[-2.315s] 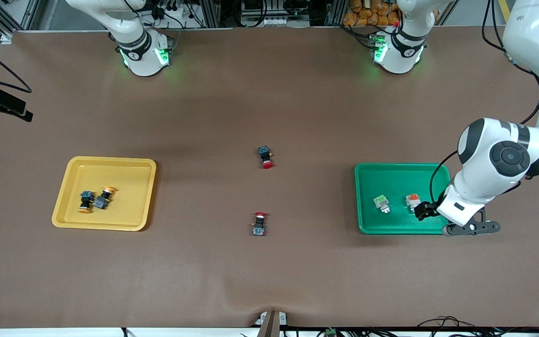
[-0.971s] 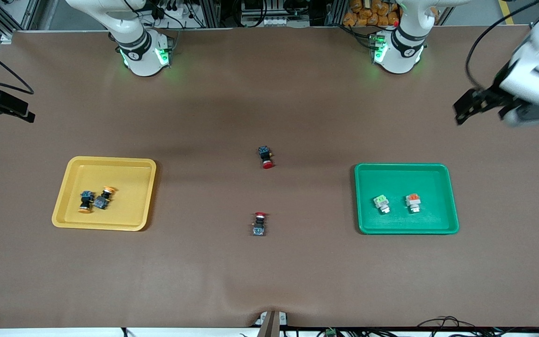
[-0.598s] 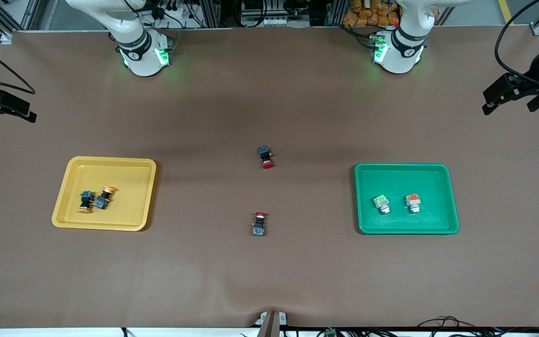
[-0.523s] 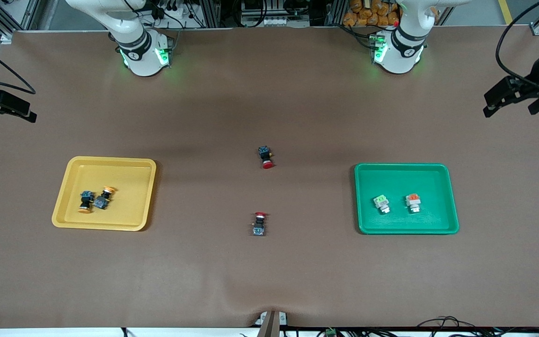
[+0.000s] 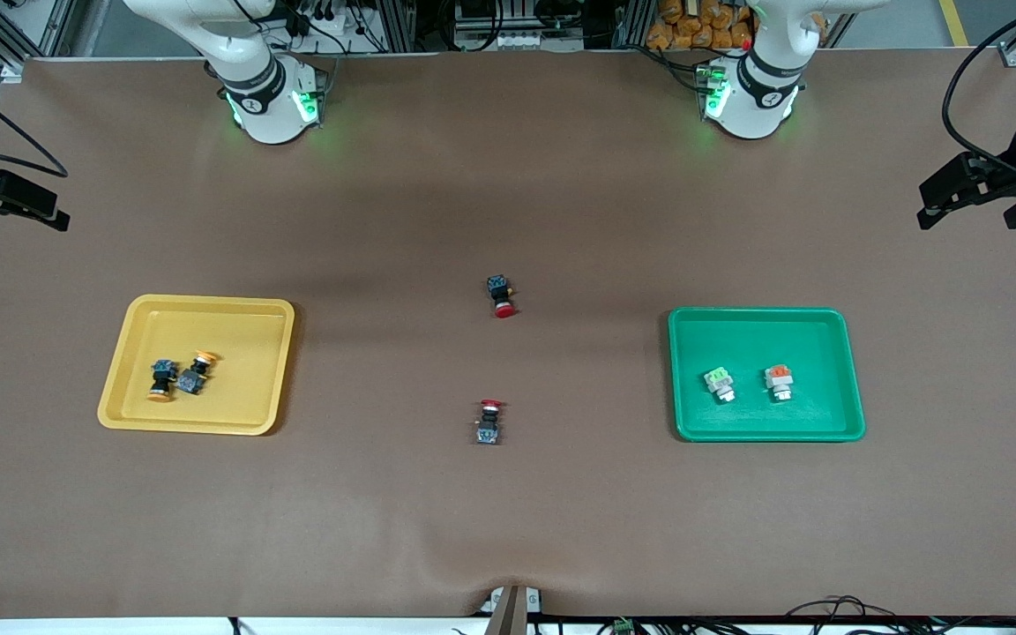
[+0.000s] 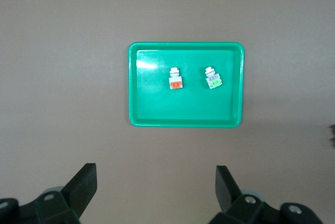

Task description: Place green and yellow buttons in trays

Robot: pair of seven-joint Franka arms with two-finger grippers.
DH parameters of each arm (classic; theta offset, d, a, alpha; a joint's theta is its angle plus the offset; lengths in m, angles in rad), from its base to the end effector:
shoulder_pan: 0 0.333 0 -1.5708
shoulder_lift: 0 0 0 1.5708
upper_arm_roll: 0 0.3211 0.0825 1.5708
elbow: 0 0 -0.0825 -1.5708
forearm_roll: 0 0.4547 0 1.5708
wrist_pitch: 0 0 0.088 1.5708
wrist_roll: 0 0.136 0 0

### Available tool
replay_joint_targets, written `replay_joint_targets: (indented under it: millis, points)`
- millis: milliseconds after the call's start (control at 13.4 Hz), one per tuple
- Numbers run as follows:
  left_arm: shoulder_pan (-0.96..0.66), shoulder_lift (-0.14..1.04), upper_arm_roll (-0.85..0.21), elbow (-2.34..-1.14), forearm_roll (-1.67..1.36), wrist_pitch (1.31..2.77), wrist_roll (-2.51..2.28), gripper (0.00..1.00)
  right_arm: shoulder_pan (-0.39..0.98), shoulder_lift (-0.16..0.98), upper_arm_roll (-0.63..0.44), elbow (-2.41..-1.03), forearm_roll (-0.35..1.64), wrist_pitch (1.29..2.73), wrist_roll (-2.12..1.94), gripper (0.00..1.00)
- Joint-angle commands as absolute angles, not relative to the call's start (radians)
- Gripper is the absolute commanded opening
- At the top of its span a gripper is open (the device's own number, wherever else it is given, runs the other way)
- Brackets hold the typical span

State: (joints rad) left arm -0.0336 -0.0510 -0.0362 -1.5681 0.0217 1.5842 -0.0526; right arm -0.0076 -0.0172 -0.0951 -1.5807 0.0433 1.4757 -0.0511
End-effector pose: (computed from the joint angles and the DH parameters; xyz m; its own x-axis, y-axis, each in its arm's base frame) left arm 0.6112 -0.0403 0.6349 0.9975 -0.0174 0.0682 -0.0161 -0.9997 -0.0200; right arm 0.6042 -0.0564 0.5982 0.9952 -0.0470 -0.0853 -0.0513 -0.9975 -0.0493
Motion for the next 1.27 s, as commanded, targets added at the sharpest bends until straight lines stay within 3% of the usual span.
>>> replay_joint_targets:
  millis: [0,1195]
  points:
    - [-0.045,-0.049,-0.029,-1.549,0.015,1.557,-0.028,1.00,-0.005,-0.017,-0.094,-1.574,0.041,1.468,-0.038,1.00]
    - [-0.037,-0.037,-0.032,-1.555,-0.003,1.532,-0.037,1.00,-0.005,-0.017,-0.094,-1.572,0.041,1.470,-0.038,1.00]
